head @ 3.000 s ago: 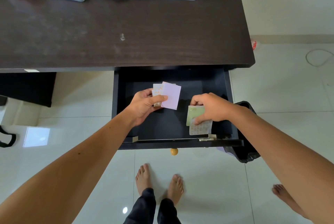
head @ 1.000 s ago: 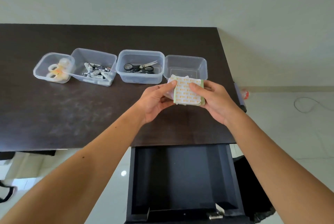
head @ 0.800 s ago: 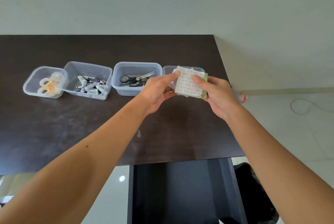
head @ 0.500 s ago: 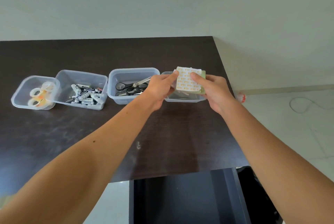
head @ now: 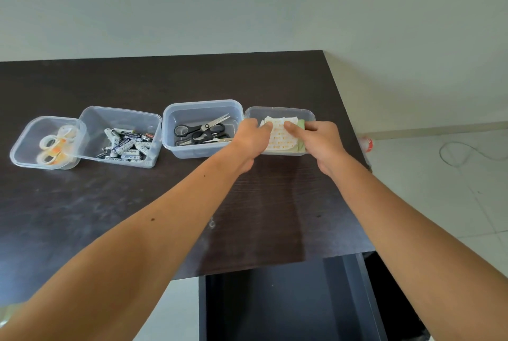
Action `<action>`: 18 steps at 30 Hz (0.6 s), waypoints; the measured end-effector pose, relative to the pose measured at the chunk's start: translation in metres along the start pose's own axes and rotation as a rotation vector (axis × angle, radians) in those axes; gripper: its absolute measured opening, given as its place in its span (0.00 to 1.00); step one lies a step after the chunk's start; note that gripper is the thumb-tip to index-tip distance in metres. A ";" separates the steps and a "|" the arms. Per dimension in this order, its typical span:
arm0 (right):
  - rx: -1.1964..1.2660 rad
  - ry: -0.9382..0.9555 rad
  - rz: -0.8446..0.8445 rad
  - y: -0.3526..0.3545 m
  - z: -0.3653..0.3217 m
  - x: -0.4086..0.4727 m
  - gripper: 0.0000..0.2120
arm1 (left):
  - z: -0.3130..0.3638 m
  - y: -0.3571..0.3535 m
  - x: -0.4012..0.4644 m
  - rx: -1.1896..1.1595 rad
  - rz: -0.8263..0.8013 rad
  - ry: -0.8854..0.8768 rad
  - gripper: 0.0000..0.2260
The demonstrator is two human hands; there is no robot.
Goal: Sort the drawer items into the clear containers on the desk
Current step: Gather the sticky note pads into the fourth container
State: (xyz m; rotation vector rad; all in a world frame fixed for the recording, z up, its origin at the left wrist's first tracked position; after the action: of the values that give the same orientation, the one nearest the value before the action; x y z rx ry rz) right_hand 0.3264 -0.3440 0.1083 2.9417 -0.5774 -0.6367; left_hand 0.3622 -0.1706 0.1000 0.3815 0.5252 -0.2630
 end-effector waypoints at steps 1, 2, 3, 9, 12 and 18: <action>-0.016 0.008 0.012 0.000 0.000 -0.001 0.17 | -0.001 0.000 0.000 0.004 -0.004 0.001 0.14; -0.036 0.019 0.024 0.001 -0.001 -0.003 0.17 | -0.001 0.000 -0.002 0.008 -0.010 0.000 0.13; -0.055 0.037 0.037 0.002 -0.002 -0.004 0.16 | -0.001 0.001 -0.003 0.005 -0.010 -0.012 0.12; -0.091 0.168 0.110 0.016 -0.015 -0.017 0.26 | -0.006 0.011 -0.015 -0.011 0.001 -0.118 0.10; -0.076 0.204 0.093 0.024 -0.015 -0.027 0.25 | -0.005 0.015 -0.032 -0.088 -0.006 -0.170 0.15; 0.021 0.227 0.025 0.046 -0.001 -0.062 0.23 | -0.031 0.031 -0.074 -0.243 0.088 -0.178 0.25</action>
State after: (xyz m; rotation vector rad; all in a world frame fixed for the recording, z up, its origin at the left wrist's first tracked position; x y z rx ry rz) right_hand 0.2587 -0.3638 0.1398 2.9639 -0.5995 -0.2899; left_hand 0.2972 -0.1189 0.1235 0.1431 0.3594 -0.1438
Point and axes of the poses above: each hand's wrist, its own x-axis towards the middle knuckle, its own y-axis out of the back of the hand, z = x × y, the point moved 7 cm from there along x, towards the middle knuckle, and after that the axes turned 11 degrees about x, right-handed, at the moved point
